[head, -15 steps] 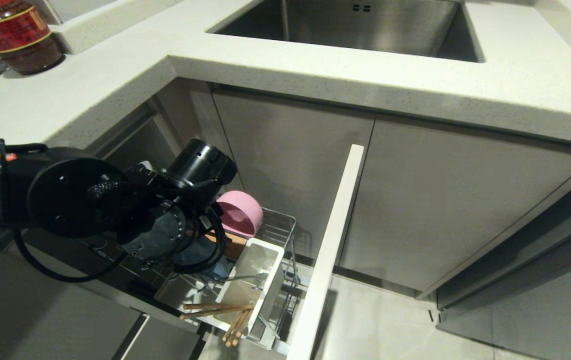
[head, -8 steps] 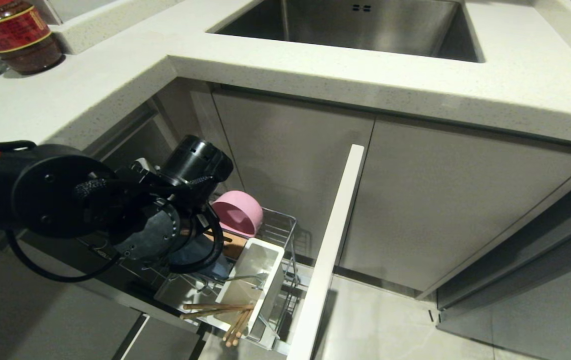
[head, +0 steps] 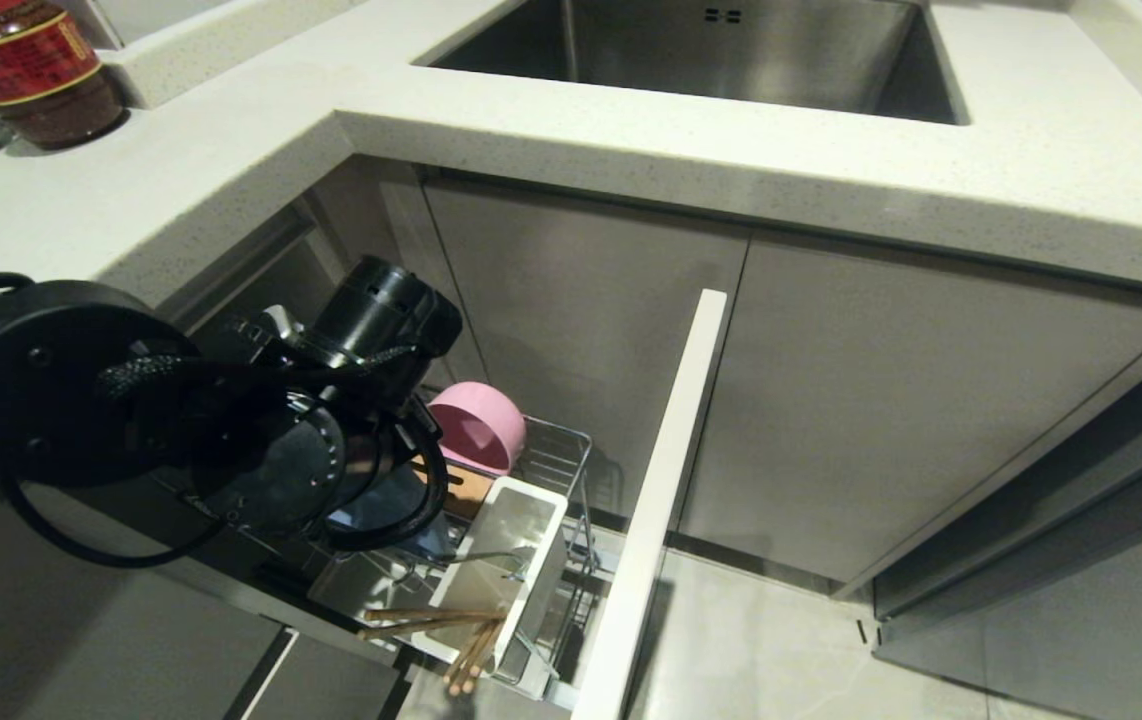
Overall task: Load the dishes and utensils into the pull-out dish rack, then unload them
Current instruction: Take the plate out of the cupboard
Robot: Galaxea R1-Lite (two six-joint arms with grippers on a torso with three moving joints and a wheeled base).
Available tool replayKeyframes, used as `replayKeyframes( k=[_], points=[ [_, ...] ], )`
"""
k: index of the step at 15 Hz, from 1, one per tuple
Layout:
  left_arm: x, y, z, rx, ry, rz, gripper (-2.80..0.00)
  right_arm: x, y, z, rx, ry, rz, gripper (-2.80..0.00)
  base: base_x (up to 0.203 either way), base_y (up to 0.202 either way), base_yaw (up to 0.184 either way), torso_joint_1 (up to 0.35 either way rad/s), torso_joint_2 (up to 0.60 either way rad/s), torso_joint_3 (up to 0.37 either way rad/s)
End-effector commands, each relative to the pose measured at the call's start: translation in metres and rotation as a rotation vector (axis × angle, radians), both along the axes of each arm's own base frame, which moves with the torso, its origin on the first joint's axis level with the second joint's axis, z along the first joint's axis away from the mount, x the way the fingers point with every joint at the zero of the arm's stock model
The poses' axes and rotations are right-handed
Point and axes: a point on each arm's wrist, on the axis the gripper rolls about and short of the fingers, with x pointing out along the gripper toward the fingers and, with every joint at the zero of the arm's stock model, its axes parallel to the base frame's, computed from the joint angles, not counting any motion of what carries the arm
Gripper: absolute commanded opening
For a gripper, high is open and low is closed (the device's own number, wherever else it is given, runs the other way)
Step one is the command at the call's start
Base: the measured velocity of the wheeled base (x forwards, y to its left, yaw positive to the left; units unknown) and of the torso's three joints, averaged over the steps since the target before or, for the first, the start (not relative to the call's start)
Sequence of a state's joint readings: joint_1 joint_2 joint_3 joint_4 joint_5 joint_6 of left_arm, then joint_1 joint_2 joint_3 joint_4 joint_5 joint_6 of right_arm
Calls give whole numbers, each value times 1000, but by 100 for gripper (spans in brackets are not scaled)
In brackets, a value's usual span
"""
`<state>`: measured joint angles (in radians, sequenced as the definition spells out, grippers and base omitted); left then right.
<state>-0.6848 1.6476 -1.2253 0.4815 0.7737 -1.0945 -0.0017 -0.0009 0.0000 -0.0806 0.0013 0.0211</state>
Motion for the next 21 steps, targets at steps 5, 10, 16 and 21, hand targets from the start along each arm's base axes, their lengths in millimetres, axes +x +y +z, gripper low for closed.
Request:
replayKeyframes(
  k=[5,10,16,21],
  points=[
    [-48,12,51,-114,-150,-81,-280,2,0,-7,0,25,0,-280,0,0,0,0,0,0],
    [-84,17,81,-192,-225,-197,-280,2,0,-7,0,25,0,-280,0,0,0,0,0,0],
    [-143,60,125,-304,-249,-519,-280,2,0,-7,0,25,0,-280,0,0,0,0,0,0],
    [-188,128,158,-269,-454,-722,-280,2,0,-7,0,25,0,-280,0,0,0,0,0,0]
  ],
)
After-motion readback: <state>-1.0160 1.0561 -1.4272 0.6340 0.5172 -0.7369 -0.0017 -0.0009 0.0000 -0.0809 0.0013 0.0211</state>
